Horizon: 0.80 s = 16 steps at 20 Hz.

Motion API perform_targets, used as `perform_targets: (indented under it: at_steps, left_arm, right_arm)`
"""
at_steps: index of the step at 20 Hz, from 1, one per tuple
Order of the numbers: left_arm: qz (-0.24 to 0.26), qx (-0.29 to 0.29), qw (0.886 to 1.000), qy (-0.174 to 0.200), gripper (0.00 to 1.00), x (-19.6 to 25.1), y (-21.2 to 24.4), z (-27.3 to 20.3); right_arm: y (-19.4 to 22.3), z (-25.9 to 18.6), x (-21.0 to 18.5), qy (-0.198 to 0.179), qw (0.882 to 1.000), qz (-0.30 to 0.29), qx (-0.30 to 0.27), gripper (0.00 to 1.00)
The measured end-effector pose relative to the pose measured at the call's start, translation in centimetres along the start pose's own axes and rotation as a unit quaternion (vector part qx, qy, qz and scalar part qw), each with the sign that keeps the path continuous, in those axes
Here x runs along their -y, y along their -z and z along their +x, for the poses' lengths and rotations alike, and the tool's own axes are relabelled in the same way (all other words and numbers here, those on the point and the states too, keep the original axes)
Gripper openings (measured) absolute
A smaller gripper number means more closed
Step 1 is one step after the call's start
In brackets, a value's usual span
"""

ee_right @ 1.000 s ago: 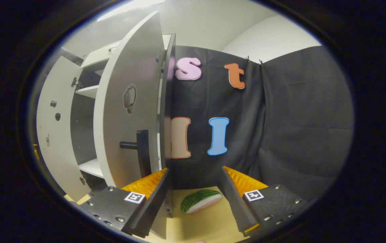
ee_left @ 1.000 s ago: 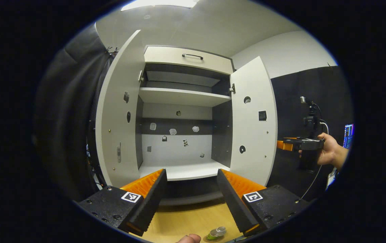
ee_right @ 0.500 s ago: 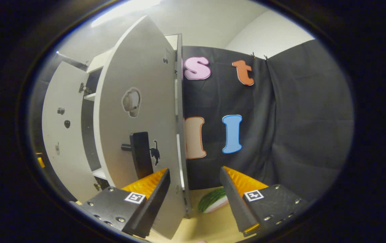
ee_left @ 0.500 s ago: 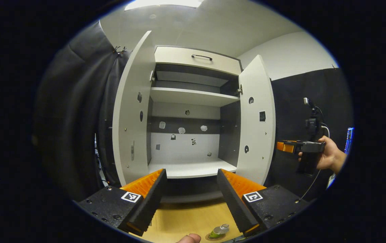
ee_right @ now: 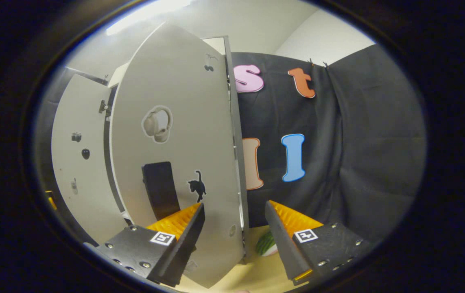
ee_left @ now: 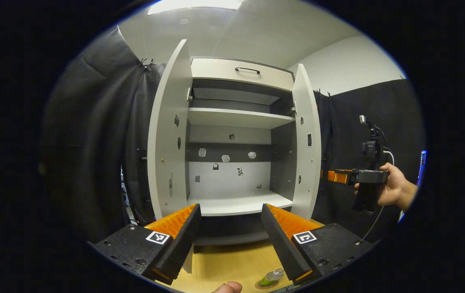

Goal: Grasp the bottle in the cabinet with the left hand and place it on the coaster, then close the right door with the right hand and the left door with the left hand.

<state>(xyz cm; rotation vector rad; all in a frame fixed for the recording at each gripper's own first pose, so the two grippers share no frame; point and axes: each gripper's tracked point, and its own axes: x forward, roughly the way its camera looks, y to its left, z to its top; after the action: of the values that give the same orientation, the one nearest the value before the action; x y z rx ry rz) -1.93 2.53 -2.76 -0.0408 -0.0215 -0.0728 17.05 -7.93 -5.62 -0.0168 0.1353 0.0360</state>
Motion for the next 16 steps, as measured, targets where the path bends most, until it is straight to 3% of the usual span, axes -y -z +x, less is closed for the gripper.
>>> perform_targets:
  at_steps: [6, 9, 16]
  left_arm:
    - [-0.005, -0.01, 1.0, -0.02, 0.94, -2.3, 0.9, -0.8]
    - [-0.007, -0.01, 0.999, -0.03, 0.94, -3.6, 0.9, -1.2]
    - [-0.004, -0.032, 0.998, -0.057, 0.95, -8.2, 2.4, -2.1]
  right_arm:
    - [0.3, 1.1, -3.6, -0.029, 1.0, 0.0, -0.003, 0.87]
    - [0.3, 1.6, -6.4, -0.06, 0.998, 0.004, 0.004, 0.93]
    - [2.1, 2.3, -8.8, -0.068, 0.997, -0.025, -0.008, 0.93]
